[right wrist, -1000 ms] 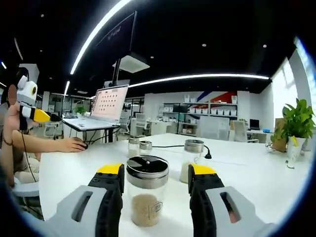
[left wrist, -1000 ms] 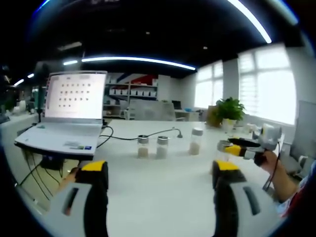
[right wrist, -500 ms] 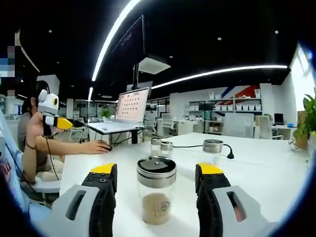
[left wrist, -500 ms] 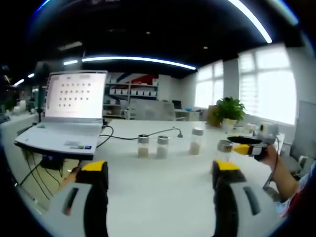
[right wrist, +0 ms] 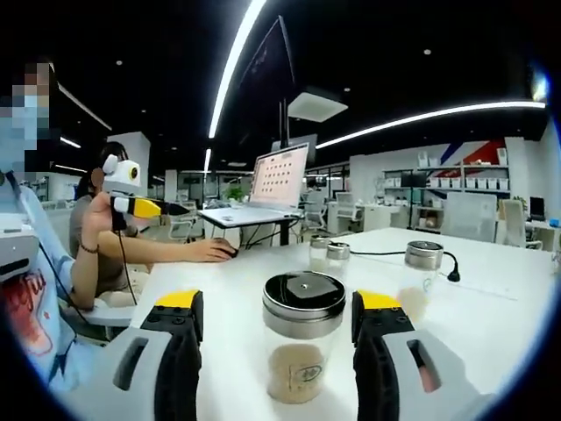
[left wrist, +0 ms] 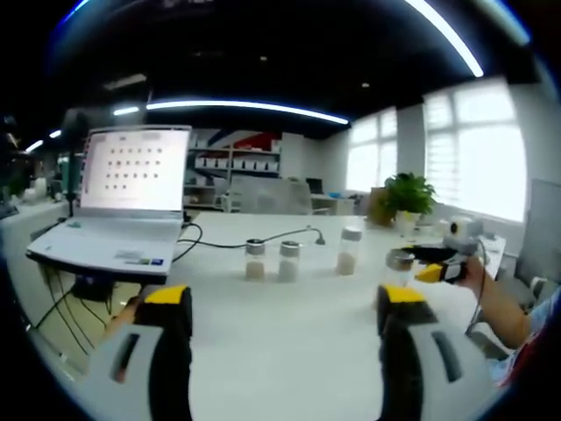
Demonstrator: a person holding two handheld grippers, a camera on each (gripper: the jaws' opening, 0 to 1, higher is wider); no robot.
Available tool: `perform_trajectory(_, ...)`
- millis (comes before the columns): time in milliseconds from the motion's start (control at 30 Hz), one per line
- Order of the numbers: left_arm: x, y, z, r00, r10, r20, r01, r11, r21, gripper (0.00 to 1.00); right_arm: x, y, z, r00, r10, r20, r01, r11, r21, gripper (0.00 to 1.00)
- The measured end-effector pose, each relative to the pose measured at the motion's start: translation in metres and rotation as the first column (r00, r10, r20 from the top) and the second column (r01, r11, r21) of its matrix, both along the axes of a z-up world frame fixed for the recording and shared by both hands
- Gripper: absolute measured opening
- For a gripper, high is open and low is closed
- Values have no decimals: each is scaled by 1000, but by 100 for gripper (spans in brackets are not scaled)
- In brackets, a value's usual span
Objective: Rotate the seasoning bottle until the label or dispensing opening points toward the visible target arrow and the bottle remains upright within the marked orientation range
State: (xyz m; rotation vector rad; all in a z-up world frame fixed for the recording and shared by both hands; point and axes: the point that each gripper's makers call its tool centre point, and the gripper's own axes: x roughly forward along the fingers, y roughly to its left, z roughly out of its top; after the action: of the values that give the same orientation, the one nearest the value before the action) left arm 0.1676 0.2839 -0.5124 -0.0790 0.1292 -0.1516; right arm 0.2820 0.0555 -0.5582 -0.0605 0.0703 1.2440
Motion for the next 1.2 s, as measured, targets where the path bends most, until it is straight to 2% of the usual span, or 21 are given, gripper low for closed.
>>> perform_trajectory(167, -1, 0, 2, 1000, 3, 6, -3, 1000, -2, 92, 2, 0, -4, 999, 19, -37, -17, 999, 36, 64)
perform_trajectory(500, 0, 0, 0, 1000, 1, 1, -1, 1000, -2, 92, 2, 4, -12, 999, 19, -46, -19, 1000, 7, 60)
perform_trajectory(800, 0, 2, 1, 1000, 6, 3, -6, 1000, -4, 92, 11, 2, -17, 997, -16, -82, 17, 1000, 15, 49)
perform_trajectory(1067, 1, 3, 1, 1000, 5, 3, -5, 1000, -5, 92, 13, 2, -31, 998, -49, -36, 46, 996, -75, 44)
perform_trajectory(1200, 0, 2, 1, 1000, 4, 3, -4, 1000, -4, 92, 16, 1, -31, 997, -69, -47, 66, 996, -60, 40)
